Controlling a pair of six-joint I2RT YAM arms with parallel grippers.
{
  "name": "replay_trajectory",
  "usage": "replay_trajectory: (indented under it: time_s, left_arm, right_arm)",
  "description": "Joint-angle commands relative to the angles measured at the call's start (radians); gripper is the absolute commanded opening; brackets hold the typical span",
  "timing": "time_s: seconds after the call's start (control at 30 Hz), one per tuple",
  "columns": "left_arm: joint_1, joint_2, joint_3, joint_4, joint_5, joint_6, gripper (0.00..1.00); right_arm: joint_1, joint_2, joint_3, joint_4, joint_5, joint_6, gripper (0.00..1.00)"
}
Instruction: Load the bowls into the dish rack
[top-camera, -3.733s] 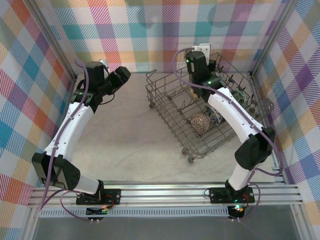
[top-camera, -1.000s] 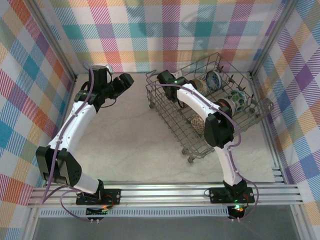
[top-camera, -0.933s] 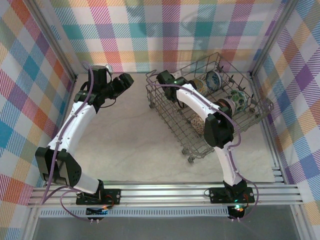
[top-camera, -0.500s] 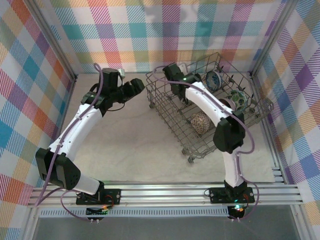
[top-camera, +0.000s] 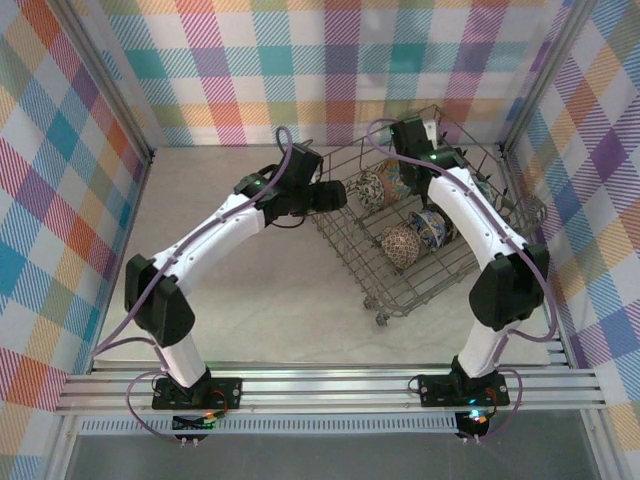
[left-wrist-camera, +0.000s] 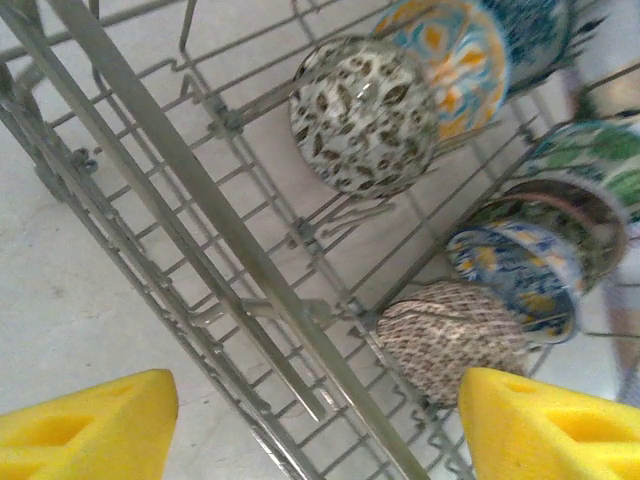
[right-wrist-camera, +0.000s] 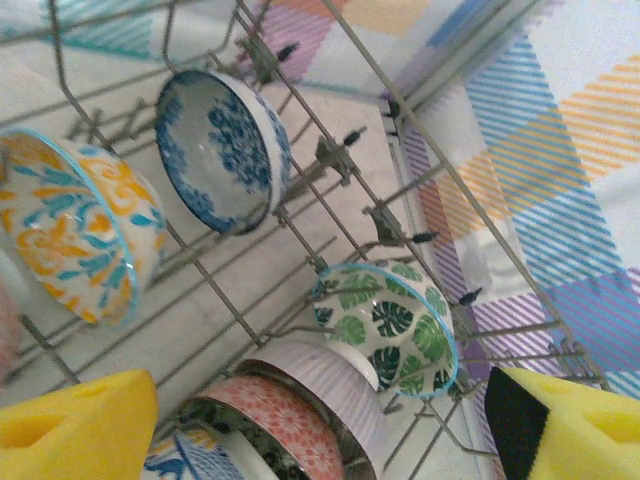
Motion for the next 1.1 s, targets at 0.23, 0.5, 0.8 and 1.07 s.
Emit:
replay_trajectory:
  time_s: [0.23,0.5,0.8,1.07]
  left_arm:
    - [0.021,0.092,0.172,-0.185,-0.060,0.087,0.37]
    - [0.128,0.081,0.189,-0.244,0.024,0.133,0.10]
    - [0.272,0.133,0.367,-0.398,-0.054,0.336,0.00]
    - [0.441,0.267,0.574,-0.478,-0.020,0.533,0.00]
  right_arm:
    - [-0.109,-0.173,-0.145,0.037,-0.084,0.030,0.86]
    - [-0.219,-0.265,-0.213,0.061,-0.145,0.026,0.86]
    - [-0.299,-0.235,-0.135,-0.008,-0.187,0.057,0.86]
    - [-0.367,-0.209,-0.141,-0.035,-0.201,0.078,0.86]
